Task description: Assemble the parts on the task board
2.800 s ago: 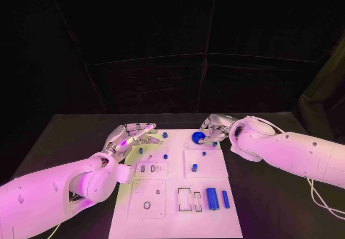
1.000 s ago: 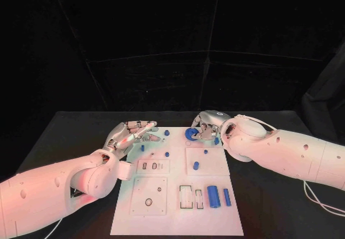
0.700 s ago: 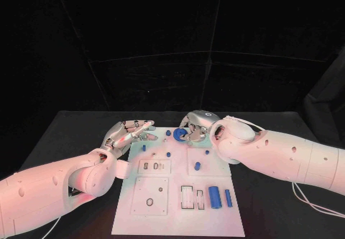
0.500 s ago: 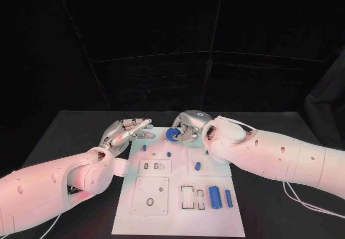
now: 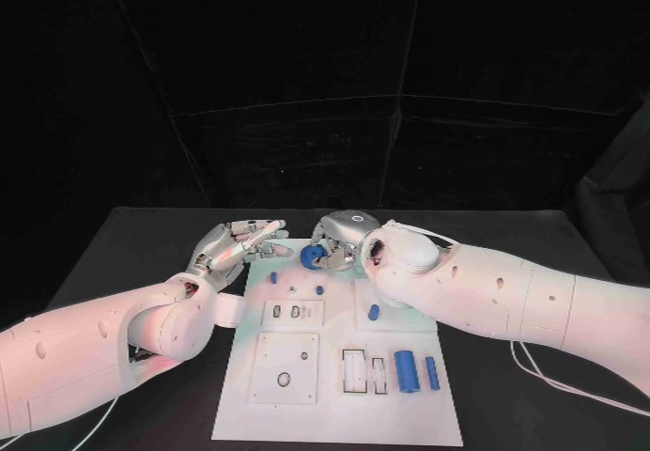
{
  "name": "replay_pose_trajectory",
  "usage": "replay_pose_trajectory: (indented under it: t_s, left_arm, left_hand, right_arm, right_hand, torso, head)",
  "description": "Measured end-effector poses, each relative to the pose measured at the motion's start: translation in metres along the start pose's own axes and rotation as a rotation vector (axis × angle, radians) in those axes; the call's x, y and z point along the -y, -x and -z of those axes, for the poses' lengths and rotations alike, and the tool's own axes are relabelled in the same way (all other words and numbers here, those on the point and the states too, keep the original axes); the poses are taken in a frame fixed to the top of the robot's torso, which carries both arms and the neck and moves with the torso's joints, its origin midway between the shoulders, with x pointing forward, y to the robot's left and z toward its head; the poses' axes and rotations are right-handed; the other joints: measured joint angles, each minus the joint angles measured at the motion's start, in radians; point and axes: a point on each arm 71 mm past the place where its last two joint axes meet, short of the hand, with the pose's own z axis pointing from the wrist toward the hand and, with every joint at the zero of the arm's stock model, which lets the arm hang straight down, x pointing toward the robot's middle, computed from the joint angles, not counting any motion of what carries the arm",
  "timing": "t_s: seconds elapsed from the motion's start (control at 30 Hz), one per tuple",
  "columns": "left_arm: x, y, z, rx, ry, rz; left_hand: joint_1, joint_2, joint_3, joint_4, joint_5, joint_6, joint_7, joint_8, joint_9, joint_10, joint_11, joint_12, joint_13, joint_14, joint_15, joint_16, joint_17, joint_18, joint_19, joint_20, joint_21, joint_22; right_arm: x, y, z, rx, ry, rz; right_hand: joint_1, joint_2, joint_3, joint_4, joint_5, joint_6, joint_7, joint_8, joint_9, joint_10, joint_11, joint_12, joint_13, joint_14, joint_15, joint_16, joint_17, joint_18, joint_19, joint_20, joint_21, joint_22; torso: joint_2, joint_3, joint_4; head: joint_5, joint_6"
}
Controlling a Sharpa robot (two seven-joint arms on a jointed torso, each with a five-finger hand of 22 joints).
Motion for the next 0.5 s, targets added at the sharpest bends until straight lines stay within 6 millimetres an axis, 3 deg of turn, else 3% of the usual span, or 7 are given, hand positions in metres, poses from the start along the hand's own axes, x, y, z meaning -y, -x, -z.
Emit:
replay_pose_trajectory:
  t_s: [0.2, 0.5]
  left_arm:
    - [0.0004, 0.0003, -0.0006, 0.0, -0.001, 0.002]
    - [0.0003, 0.0001, -0.0013, 0.0, 0.0, 0.005]
  left_hand:
    - [0.0, 0.0, 0.0, 0.0, 0.0, 0.0, 0.0, 0.0, 0.0, 0.0, 0.0, 0.0, 0.0, 0.0, 0.0, 0.0, 0.0, 0.0, 0.0, 0.0, 0.0, 0.0]
    - [0.0, 0.0, 0.0, 0.0, 0.0, 0.0, 0.0, 0.0, 0.0, 0.0, 0.0, 0.0, 0.0, 0.0, 0.0, 0.0, 0.001, 0.0, 0.0, 0.0, 0.0, 0.0]
  right_arm:
    - [-0.0013, -0.0022, -0.0026, -0.021, -0.003, 0.019]
    - [-0.005, -0.0058, -0.0036, -0.057, 0.004, 0.036]
  right_hand:
    - [-0.012, -0.012, 0.0, 0.0, 0.0, 0.007, -0.003, -0.015, 0.002, -0.007, 0.007, -0.016, -0.014, 0.0, 0.0, 0.0, 0.001, 0.0, 0.004, 0.004, 0.0, -0.002]
    - [-0.05, -0.05, -0.037, 0.002, 0.038, -0.003, -0.002, -0.038, 0.006, -0.014, 0.014, -0.033, -0.025, 0.0, 0.0, 0.0, 0.009, 0.0, 0.004, 0.004, 0.0, -0.003]
  torso:
    - [0.0, 0.0012, -0.0022]
    - [-0.001, 0.0018, -0.003]
  head:
    - [0.004, -0.002]
    - [0.004, -0.005]
